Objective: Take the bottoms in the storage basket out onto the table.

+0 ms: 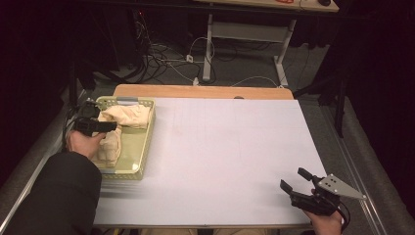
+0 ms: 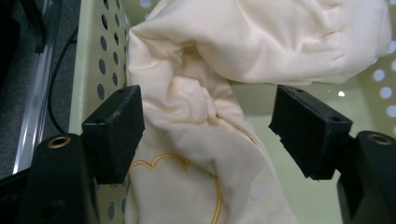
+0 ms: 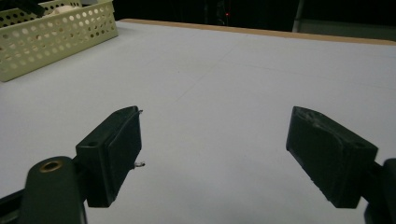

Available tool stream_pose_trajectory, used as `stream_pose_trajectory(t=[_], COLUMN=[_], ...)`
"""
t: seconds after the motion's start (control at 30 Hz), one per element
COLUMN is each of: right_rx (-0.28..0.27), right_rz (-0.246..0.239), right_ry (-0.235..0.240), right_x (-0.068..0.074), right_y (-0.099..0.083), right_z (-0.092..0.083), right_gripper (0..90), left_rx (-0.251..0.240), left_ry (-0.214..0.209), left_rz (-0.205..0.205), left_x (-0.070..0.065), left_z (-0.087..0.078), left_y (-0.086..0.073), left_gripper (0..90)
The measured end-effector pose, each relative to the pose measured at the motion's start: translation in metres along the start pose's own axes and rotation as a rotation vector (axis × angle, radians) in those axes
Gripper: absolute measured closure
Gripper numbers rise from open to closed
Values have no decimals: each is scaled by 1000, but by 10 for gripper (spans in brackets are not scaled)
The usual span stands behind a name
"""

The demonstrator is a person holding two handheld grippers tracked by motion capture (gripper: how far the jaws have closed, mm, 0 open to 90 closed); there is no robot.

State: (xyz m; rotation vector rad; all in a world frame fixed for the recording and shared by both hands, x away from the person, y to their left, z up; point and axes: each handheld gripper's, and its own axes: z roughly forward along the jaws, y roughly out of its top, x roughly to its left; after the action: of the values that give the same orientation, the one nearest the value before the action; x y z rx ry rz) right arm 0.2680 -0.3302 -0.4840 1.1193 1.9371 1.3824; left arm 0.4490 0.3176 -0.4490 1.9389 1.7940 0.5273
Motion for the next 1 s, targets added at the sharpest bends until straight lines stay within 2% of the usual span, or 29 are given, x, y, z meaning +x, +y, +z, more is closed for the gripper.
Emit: stream_pose_trajectory(t=[0.47, 0.67, 0.83, 1.0], right_rx=[4, 3, 6, 6], right_rz=[-3, -4, -5, -6], right_ry=[1, 3, 6, 7], right_x=[0, 0, 1, 1], right_y=[0, 0, 0, 0], right_z=[1, 1, 1, 1], right_gripper=[185, 186, 185, 186], left_rx=[108, 120, 123, 126], left_ry=[55, 58, 62, 62], left_rz=[-4, 1, -10, -5], left_x=[1, -4, -5, -6], left_z=[24, 32, 32, 33], left_y=[1, 2, 4, 4], left_gripper=[239, 226, 226, 227])
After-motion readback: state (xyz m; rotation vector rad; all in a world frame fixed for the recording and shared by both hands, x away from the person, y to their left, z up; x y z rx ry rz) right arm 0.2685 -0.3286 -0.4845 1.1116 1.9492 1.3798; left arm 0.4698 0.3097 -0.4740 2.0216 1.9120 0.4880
